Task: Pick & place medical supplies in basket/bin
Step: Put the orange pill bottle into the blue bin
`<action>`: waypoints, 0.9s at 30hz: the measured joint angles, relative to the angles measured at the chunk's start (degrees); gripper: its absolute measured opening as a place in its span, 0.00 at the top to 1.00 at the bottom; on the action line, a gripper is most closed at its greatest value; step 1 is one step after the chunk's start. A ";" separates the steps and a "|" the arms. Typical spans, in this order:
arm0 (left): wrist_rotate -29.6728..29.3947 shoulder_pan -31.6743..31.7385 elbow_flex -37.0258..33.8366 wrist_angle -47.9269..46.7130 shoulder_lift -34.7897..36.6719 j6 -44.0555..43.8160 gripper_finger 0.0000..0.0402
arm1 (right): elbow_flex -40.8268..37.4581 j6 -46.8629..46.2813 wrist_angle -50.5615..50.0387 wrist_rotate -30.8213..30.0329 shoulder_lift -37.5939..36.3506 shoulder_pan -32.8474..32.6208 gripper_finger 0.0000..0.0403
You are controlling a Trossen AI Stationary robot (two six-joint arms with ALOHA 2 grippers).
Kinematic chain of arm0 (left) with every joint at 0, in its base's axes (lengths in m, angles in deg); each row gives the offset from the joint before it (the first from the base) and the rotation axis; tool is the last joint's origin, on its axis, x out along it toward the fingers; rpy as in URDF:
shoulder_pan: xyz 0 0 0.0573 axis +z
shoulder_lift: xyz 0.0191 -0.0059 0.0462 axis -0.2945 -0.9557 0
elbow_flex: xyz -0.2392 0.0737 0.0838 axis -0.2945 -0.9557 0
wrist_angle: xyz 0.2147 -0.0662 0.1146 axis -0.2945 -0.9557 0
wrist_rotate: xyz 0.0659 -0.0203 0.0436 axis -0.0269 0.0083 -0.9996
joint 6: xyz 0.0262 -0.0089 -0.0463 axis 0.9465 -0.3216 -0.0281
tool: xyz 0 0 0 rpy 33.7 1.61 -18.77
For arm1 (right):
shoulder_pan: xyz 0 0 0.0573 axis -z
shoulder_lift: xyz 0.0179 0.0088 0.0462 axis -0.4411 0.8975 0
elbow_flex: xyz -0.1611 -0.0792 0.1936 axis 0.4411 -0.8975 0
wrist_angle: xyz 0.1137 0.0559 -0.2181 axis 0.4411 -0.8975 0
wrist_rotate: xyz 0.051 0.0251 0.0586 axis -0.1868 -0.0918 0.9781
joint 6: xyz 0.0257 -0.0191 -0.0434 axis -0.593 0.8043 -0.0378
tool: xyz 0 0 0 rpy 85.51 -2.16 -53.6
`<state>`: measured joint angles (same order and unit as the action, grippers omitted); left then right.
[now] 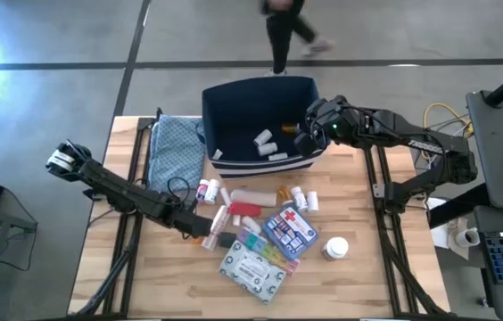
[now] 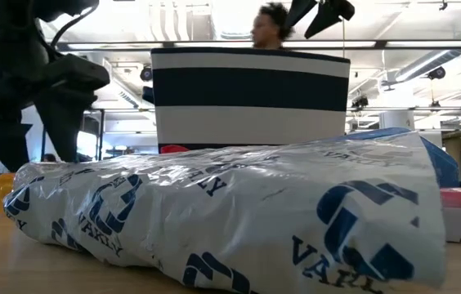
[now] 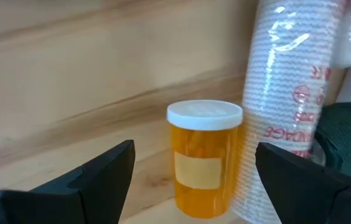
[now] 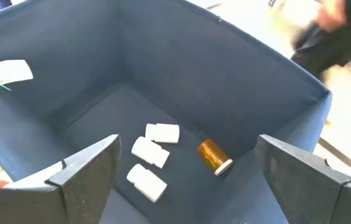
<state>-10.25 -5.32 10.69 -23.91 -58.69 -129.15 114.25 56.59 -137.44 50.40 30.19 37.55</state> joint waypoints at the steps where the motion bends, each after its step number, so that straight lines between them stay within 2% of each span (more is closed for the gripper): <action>1: 0.00 -0.05 -0.10 0.50 -0.05 -0.12 0.23 | -0.06 0.02 0.00 0.00 0.00 0.02 0.10; 5: 0.05 -0.30 0.01 1.79 -1.83 -0.12 0.23 | -0.19 -0.22 -0.10 -0.01 0.02 0.02 0.10; 17: 1.52 -1.17 3.67 0.71 -13.12 0.64 0.24 | -0.52 -0.49 -0.35 -0.02 0.07 0.02 0.10; 21: 1.55 -1.17 4.40 0.44 -13.57 0.64 0.34 | -0.52 -0.48 -0.33 -0.02 0.07 0.02 0.10; 27: 1.69 -1.17 4.33 0.94 -12.61 0.86 0.60 | -0.52 -0.33 -0.30 -0.02 0.09 0.02 0.10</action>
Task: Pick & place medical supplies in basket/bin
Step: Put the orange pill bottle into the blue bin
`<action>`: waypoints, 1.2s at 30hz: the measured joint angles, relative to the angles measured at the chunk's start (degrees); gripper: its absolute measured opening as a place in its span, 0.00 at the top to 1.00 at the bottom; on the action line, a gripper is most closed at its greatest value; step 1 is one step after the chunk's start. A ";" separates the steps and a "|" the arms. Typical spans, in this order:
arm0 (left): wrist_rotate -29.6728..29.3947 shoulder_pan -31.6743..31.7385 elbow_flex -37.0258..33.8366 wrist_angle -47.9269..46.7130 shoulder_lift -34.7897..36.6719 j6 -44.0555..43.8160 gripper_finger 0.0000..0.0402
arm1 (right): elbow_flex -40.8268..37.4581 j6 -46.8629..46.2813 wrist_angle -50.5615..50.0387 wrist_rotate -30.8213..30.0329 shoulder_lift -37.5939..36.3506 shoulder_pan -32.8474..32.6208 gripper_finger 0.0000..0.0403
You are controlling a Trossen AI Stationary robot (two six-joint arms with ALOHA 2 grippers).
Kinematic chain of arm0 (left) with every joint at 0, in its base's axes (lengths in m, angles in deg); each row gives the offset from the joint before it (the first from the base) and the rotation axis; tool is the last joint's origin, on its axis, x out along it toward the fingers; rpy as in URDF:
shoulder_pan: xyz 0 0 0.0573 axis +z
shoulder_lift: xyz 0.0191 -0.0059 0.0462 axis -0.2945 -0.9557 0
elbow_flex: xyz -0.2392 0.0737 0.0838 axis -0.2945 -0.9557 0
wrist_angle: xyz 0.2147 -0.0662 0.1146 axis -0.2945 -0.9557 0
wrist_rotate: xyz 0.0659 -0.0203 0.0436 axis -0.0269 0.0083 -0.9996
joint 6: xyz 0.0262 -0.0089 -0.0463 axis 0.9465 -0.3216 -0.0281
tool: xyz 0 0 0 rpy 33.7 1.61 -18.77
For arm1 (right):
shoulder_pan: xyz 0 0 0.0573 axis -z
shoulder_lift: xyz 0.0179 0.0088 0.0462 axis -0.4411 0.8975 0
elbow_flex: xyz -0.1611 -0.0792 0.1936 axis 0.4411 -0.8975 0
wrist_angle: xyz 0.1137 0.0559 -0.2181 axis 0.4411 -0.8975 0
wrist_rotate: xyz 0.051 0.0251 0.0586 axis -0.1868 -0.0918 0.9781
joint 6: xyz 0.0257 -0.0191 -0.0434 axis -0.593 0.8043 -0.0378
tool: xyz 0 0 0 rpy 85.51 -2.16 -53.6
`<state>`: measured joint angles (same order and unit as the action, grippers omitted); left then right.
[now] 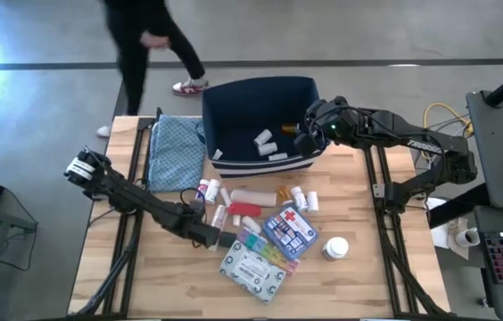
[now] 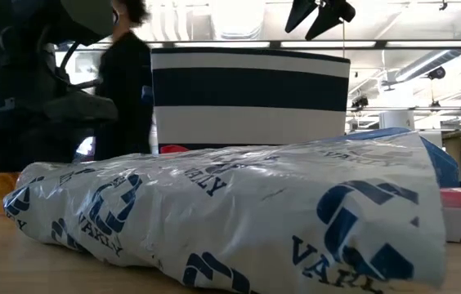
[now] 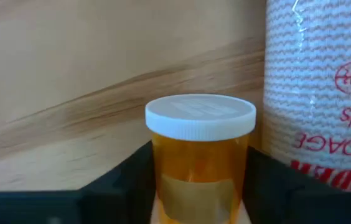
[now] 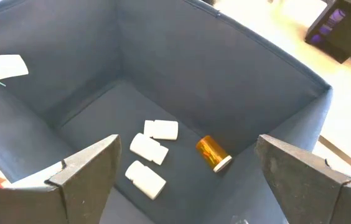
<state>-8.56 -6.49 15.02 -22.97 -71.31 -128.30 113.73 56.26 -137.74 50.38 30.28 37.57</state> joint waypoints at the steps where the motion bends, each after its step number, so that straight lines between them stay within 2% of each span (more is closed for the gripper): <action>1: -0.02 0.00 0.10 -0.22 0.23 0.26 0.63 | 0.00 0.03 0.01 0.00 0.00 0.00 0.10; 4: -0.85 0.00 1.48 -1.44 1.82 1.22 0.70 | 0.00 0.35 0.03 0.02 -0.07 -0.02 0.10; 9: -6.36 0.00 7.33 -11.58 6.38 3.79 0.66 | 0.00 0.79 0.15 0.04 -0.36 -0.02 0.10; 12: -14.51 0.00 12.97 -16.85 9.58 7.42 0.63 | 0.00 1.22 0.18 0.04 -0.42 -0.02 0.10; 14: -21.12 0.00 16.80 -17.17 11.40 12.15 0.63 | 0.00 1.55 0.18 0.05 -0.42 -0.02 0.10; 19: -39.29 1.66 27.43 -16.56 13.29 26.83 0.63 | 0.00 1.65 0.17 0.32 -0.44 0.00 0.10; 21: -44.27 4.25 31.31 -15.59 13.25 34.63 0.63 | 0.00 2.03 0.16 0.91 -0.44 -0.02 0.10; 24: -44.20 10.97 36.16 -10.03 12.72 49.46 0.62 | 0.00 2.69 0.10 1.00 -0.44 -0.02 0.10; 27: -37.26 19.57 38.79 -2.29 11.59 62.47 0.62 | 0.00 2.84 -0.48 1.41 -0.63 -0.04 0.10; 29: -35.01 24.57 39.80 1.40 10.51 68.38 0.61 | 0.00 2.79 -1.38 3.08 -1.07 -0.10 0.10; 32: -35.03 30.52 40.69 2.92 8.48 75.08 0.55 | 0.00 1.27 -4.79 5.12 -2.20 -0.31 0.10; 36: -31.55 34.57 40.40 2.84 6.34 75.86 0.40 | 0.02 -3.40 -13.39 5.22 -3.58 -0.68 0.10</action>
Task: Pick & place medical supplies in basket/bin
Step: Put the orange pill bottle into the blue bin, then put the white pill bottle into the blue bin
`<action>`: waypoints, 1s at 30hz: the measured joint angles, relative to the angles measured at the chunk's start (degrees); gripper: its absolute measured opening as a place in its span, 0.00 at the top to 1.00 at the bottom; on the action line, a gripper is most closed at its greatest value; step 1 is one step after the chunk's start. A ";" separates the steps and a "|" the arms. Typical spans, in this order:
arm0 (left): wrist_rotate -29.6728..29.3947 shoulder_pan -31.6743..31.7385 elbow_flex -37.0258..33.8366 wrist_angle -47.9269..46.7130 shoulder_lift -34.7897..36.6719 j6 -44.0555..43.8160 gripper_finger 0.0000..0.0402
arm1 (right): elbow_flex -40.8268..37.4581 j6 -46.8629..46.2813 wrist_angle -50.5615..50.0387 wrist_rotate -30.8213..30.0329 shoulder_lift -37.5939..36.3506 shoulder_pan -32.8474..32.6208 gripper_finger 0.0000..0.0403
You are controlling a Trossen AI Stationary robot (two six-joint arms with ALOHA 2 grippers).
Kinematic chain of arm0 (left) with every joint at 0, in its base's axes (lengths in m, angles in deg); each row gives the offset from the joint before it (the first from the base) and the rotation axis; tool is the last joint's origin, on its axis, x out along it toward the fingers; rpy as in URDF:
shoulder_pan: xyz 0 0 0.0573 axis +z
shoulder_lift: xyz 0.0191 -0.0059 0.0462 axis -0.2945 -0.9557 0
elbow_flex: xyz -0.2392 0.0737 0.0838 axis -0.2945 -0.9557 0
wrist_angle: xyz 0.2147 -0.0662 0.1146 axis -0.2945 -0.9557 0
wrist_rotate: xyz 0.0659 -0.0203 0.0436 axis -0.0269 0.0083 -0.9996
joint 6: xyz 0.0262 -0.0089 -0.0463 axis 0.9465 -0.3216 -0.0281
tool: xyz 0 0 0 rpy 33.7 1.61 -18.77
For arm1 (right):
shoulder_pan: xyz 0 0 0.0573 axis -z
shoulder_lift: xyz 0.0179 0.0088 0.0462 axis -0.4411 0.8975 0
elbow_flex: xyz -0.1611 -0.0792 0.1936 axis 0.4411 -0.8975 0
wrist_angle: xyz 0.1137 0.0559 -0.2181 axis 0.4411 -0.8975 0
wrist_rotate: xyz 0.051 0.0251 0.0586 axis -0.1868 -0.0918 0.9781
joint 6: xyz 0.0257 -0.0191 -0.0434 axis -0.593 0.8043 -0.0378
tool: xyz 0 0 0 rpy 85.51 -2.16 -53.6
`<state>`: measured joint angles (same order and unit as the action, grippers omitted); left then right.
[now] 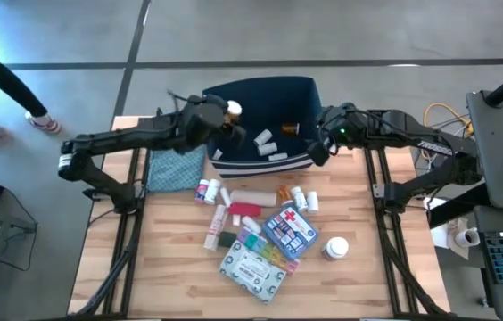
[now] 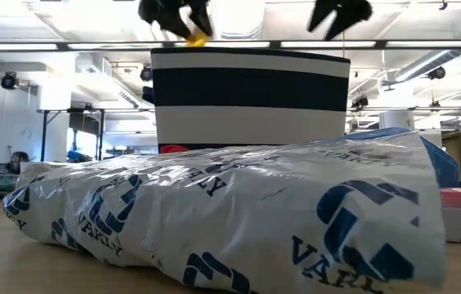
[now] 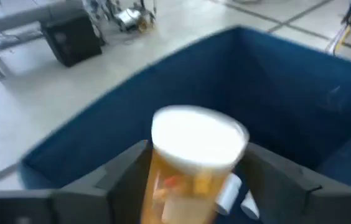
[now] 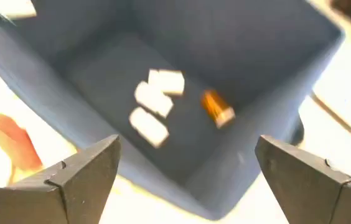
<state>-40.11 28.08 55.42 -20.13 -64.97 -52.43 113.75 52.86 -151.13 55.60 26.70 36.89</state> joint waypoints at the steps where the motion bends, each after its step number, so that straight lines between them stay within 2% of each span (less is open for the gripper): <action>1: 0.77 0.25 -0.04 -0.20 -0.42 -0.02 0.36 | 0.00 -1.60 -2.58 0.02 -0.33 0.00 0.10; 5: 1.09 -0.45 -0.07 -0.27 -0.98 -0.02 0.26 | -0.17 -10.24 -12.30 0.68 -0.80 -0.72 0.10; 8: 1.02 -2.22 -0.07 -0.09 -0.34 -0.02 0.23 | -1.32 -18.93 -17.85 3.29 -0.76 -1.42 0.10; 14: 1.04 -7.64 -0.10 -0.02 2.05 -0.04 0.23 | -10.45 -31.05 -17.25 10.33 -0.64 -3.82 0.10; 19: 1.04 -11.75 -0.10 -0.06 2.54 -0.04 0.23 | -23.46 -38.21 -10.61 16.20 -0.47 -6.22 0.10; 24: 0.89 -13.99 -0.10 -0.08 2.65 -0.04 0.23 | -35.43 -42.57 5.03 22.06 -0.49 -8.64 0.10; 30: 0.84 -14.28 -0.14 -0.12 2.65 -0.06 0.23 | -43.96 -48.82 19.93 22.92 -0.49 -10.21 0.10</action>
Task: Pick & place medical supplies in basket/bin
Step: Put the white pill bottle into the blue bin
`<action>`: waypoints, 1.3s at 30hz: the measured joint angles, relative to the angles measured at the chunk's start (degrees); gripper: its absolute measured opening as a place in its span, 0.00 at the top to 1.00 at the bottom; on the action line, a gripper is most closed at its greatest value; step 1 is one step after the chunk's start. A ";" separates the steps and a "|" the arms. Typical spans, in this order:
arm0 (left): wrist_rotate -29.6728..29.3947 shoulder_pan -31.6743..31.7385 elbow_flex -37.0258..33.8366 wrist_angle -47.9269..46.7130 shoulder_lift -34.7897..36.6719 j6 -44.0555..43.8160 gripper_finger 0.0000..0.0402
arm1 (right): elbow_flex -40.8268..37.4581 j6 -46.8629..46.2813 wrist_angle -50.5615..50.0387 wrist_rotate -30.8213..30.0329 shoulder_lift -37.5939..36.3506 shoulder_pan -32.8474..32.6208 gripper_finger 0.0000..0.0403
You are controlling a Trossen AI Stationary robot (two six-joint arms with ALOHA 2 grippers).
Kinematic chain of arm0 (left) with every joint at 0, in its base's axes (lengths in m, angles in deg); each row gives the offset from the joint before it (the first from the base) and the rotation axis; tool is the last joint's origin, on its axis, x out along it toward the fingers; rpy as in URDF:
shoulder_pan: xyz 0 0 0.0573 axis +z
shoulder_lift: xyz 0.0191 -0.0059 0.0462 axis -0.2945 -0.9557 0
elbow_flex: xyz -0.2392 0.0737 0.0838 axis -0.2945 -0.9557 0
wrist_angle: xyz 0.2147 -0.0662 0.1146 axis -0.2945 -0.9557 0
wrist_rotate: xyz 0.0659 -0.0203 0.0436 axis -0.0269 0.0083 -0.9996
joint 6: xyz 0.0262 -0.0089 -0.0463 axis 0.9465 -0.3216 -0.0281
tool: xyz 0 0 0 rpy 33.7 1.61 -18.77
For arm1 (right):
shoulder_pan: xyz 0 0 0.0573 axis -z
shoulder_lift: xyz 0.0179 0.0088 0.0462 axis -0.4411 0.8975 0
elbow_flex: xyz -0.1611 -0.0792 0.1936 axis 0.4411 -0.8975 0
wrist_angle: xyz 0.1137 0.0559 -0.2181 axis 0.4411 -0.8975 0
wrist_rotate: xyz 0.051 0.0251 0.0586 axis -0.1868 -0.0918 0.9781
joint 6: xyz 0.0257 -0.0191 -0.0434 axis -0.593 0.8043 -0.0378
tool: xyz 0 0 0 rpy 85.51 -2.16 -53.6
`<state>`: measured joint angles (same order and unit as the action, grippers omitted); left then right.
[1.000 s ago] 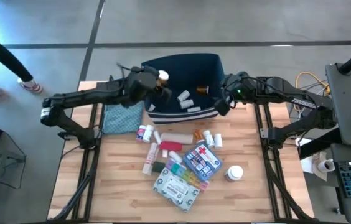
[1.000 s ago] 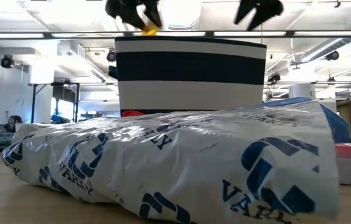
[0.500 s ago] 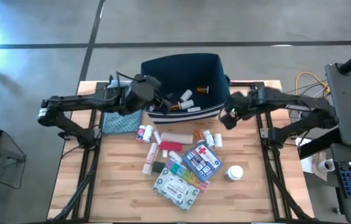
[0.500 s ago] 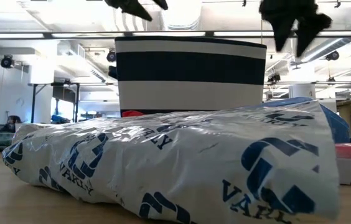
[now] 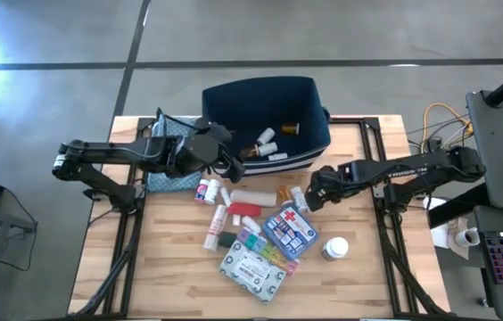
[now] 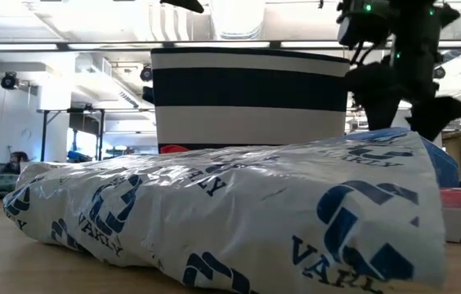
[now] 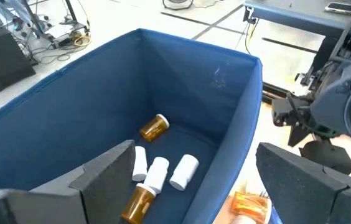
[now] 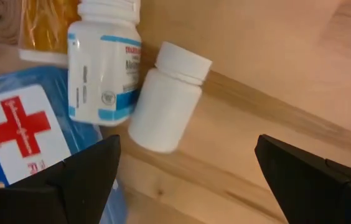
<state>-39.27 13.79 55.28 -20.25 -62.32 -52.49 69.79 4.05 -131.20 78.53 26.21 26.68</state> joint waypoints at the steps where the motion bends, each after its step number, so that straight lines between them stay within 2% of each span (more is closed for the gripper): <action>1: 0.00 0.00 0.00 0.00 0.00 0.09 0.23 | -0.96 -0.35 1.51 -0.09 0.02 -0.10 0.10; 6: -0.06 0.02 -0.08 0.00 0.00 0.20 0.23 | -4.25 -0.48 8.22 -0.40 2.73 -0.15 0.10; 13: -0.11 0.02 -0.10 -0.28 0.00 0.22 0.23 | -4.12 1.06 10.17 -2.89 10.51 -0.13 0.12; 18: -0.09 0.02 -0.15 -0.28 0.00 0.22 0.23 | -3.24 5.29 10.07 -4.03 12.71 -0.15 0.20; 24: -0.07 0.03 -0.15 -0.26 0.00 -0.37 0.23 | -3.27 13.37 10.17 -9.69 11.75 -0.07 0.34; 32: -0.04 0.04 -0.15 -0.24 0.00 -0.48 0.23 | -3.27 26.77 10.31 -9.63 11.50 -0.13 0.40; 39: -0.02 0.04 -0.17 -0.22 -0.02 -1.92 0.23 | -3.27 28.76 10.20 -9.36 11.49 -0.13 0.49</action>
<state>-39.29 13.84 55.11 -20.47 -62.35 -54.41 66.52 32.81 -121.00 69.17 37.70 26.55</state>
